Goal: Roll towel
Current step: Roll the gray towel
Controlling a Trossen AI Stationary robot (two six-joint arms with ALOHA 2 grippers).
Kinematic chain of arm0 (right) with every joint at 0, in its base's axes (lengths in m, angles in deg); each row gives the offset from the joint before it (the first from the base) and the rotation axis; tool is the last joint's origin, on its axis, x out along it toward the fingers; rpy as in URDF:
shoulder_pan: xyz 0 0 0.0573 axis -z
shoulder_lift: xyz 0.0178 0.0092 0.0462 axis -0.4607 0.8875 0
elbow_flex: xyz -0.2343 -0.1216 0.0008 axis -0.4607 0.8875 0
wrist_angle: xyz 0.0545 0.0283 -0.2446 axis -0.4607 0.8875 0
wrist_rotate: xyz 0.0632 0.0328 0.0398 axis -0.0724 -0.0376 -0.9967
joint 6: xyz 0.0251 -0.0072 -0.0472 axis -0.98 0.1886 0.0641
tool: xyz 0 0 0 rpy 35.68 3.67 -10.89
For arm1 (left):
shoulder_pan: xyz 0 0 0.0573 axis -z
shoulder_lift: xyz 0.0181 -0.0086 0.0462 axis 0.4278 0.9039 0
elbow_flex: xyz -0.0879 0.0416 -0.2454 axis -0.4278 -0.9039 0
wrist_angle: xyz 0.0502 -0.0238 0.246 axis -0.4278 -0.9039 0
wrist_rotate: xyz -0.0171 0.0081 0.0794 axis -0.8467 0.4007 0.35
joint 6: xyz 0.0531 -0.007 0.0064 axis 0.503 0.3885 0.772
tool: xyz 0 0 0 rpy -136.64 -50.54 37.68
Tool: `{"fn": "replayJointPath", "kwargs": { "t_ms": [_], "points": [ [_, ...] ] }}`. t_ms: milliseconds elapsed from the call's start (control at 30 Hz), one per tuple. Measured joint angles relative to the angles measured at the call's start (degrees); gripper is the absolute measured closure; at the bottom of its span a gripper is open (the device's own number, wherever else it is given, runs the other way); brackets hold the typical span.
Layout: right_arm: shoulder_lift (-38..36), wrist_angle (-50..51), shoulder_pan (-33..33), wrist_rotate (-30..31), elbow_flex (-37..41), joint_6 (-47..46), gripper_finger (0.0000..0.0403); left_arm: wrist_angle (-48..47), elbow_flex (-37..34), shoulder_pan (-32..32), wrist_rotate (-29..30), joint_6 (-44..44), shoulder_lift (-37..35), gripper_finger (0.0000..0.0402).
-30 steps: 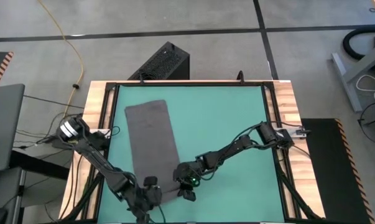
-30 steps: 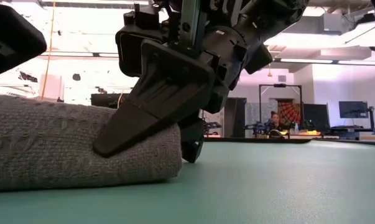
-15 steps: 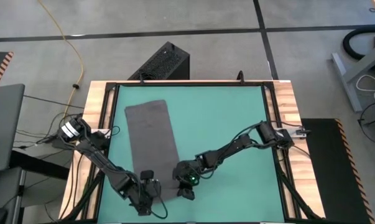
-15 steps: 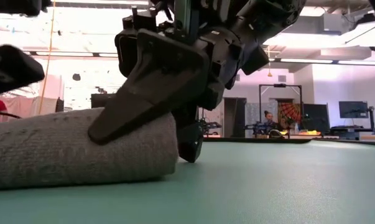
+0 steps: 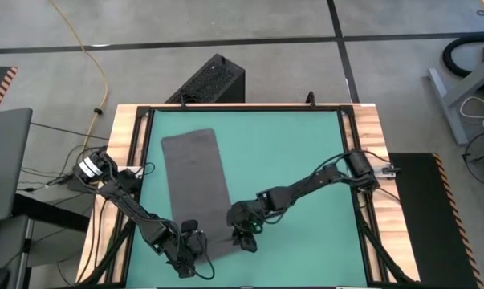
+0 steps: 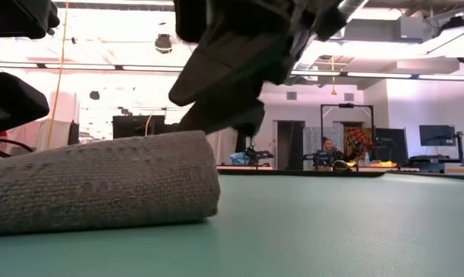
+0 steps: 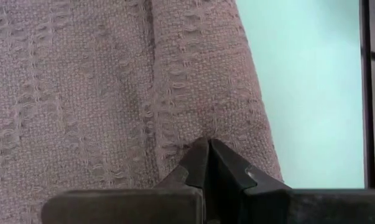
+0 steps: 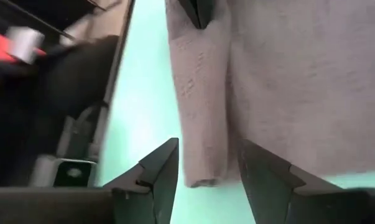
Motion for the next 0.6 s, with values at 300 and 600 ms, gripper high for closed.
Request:
{"fn": "replayJointPath", "kwargs": {
  "t_ms": [300, 600],
  "points": [
    [0.75, -5.73, -13.07, 24.93, 0.09, 34.26, 0.0209, -0.28, -0.06, 0.48, 3.39, 0.94, 0.00, 0.0397],
    [4.11, -9.71, -15.09, 39.52, -0.42, 36.96, 0.0182, 0.31, -0.11, 0.44, 3.66, 0.94, 0.02, 0.0397]
  ]
}}
